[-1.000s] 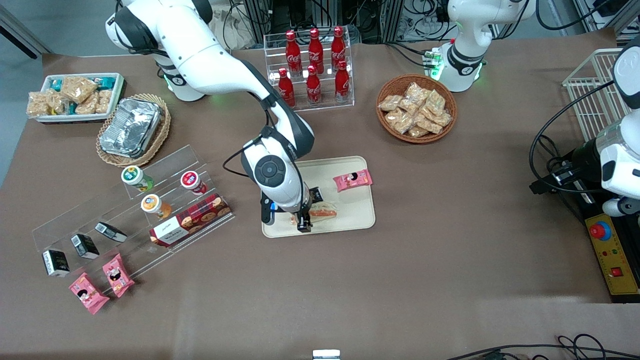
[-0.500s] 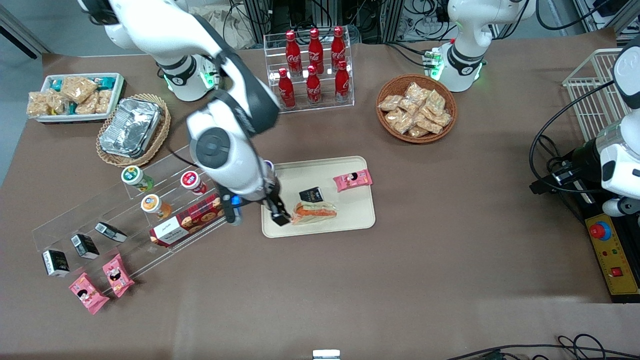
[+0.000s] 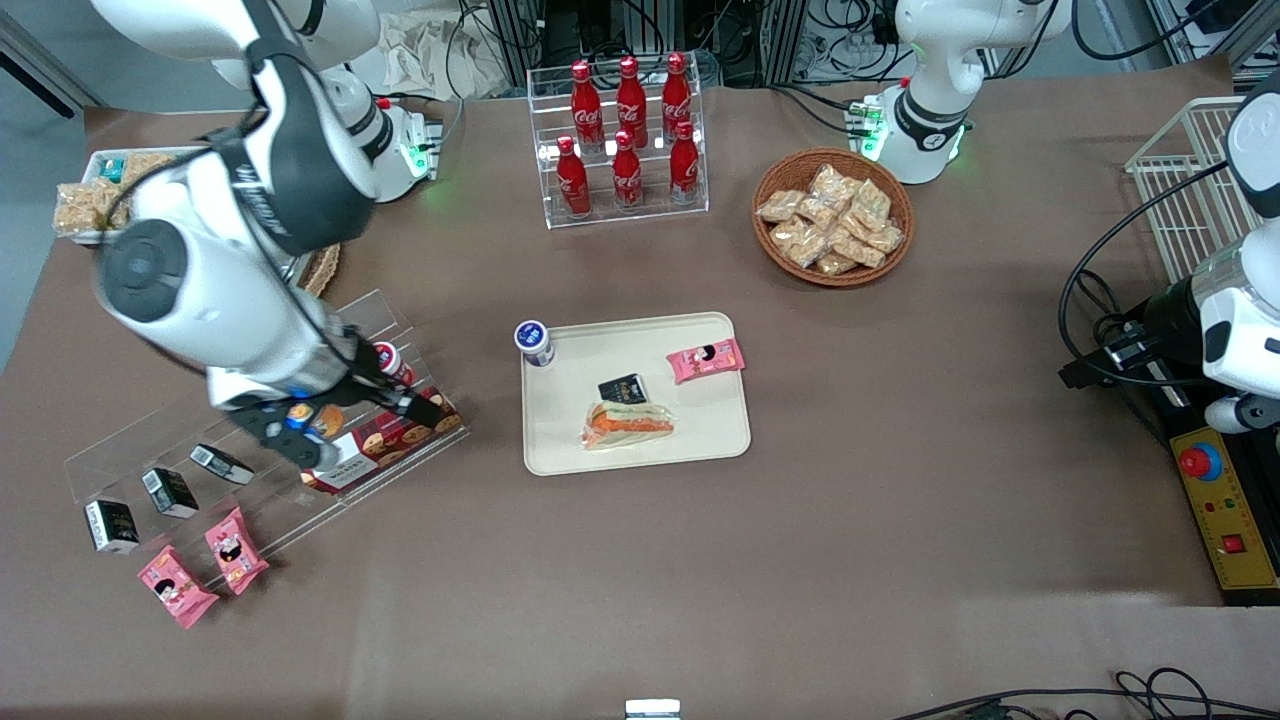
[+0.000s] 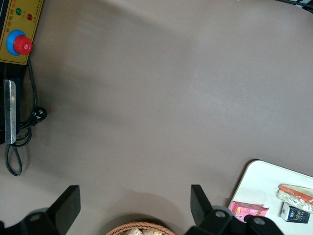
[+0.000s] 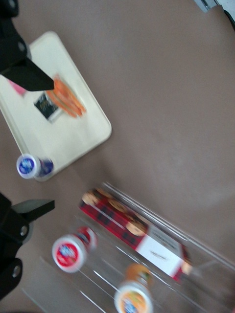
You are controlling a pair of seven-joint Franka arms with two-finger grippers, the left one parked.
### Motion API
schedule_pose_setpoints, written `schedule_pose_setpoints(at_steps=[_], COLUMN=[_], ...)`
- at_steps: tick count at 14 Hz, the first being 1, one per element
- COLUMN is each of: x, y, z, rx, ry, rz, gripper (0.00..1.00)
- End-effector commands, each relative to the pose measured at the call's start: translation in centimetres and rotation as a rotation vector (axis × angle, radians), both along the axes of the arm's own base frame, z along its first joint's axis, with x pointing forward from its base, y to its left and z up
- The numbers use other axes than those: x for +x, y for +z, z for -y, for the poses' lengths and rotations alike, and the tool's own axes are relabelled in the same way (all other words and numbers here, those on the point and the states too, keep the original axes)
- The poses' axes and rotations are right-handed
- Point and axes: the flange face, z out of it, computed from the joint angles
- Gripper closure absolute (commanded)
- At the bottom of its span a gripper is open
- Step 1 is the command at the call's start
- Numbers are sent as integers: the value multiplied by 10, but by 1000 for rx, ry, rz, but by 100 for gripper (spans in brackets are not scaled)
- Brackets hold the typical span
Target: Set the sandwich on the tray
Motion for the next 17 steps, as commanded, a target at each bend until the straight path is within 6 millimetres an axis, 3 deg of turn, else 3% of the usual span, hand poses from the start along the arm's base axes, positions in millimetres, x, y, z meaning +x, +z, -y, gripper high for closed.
schedule_pose_setpoints(at_steps=[1,5,8,10,17], x=[-17,-6,-5,-3,-5], y=[12,20,29,41,57], z=[53,159,206,217,216], rx=[-28,-26,-35,-92,-133], ry=[177,329,338,372,358], rz=[24,62,88,104,120], gripper=[2,1,2,2,2])
